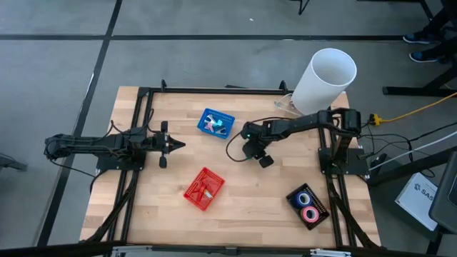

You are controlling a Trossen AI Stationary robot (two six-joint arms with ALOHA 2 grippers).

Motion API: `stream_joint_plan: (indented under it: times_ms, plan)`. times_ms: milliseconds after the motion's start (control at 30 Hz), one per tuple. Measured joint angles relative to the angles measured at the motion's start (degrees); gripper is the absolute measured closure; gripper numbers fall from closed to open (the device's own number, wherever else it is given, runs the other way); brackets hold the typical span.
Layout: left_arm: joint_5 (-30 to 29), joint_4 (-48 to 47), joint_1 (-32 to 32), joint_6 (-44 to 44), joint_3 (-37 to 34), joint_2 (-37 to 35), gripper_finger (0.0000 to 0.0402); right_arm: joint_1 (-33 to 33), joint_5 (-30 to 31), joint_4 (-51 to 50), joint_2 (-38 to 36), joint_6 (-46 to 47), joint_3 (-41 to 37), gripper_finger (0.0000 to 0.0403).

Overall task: Pick and place Stapler, Stapler remover, tape
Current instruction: Put the green stapler into the red bin

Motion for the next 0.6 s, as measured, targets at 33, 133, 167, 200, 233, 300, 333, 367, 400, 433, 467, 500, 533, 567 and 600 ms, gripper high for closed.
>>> stream_joint_plan:
  times_ms: [33,133,167,200,233,300,333,367,400,433,467,500,533,567,600]
  plan:
    - [0.00,0.02,0.00,0.01,0.01,-0.02,0.0391,0.21,0.10,0.01,0.00,0.37,0.06,0.0314]
    - [-0.01,0.02,0.01,0.00,0.00,-0.01,0.0389,0.78,0.55,-0.56,0.10,2.01,0.77,0.0344]
    - [-0.01,0.02,0.02,0.01,0.02,-0.02,0.0389,0.97,0.73,-0.78,0.19,2.54,1.15,0.0349]
    - [-0.01,0.02,0.02,0.01,0.02,-0.01,0.0390,1.14,0.89,-1.17,0.33,2.84,1.70,0.0349]
    - [0.00,0.02,0.02,0.00,0.01,-0.01,0.0391,1.30,0.87,-1.57,0.49,2.99,2.37,0.0349]
    - [-0.01,0.02,0.02,0.00,0.01,-0.02,0.0393,1.70,0.80,-2.28,0.56,3.12,4.07,0.0349]
    - [-0.02,0.02,0.02,0.00,0.00,0.00,0.0393,1.90,0.80,-2.06,0.53,3.12,5.07,0.0349]
    - [-0.02,0.02,0.00,0.02,0.00,0.00,0.0393,2.10,0.79,-2.04,0.52,3.11,6.07,0.0349]
    - [-0.02,0.01,0.00,0.00,0.00,-0.02,0.0392,2.36,0.76,-2.46,0.52,3.11,7.11,0.0349]
    - [0.00,0.02,0.00,0.01,0.00,-0.01,0.0391,2.58,0.72,-2.85,0.52,3.09,8.21,0.0349]
    - [-0.01,0.02,0.01,0.01,0.01,0.00,0.0390,2.76,0.81,-2.95,0.52,2.95,9.35,0.0349]
    - [0.00,0.01,0.02,0.02,0.01,-0.01,0.0389,2.98,1.09,-2.89,0.49,2.87,10.49,0.0349]
    - [0.00,0.02,0.02,0.00,0.01,-0.01,0.0389,3.20,1.41,-2.95,0.47,2.72,11.53,0.0349]
    - [0.00,0.02,0.00,0.00,0.00,-0.02,0.0389,3.37,1.76,-2.95,0.46,2.54,12.58,0.0349]
    - [-0.02,0.02,0.00,0.00,0.02,0.00,0.0389,3.53,1.79,-2.95,0.46,2.56,13.54,0.0349]
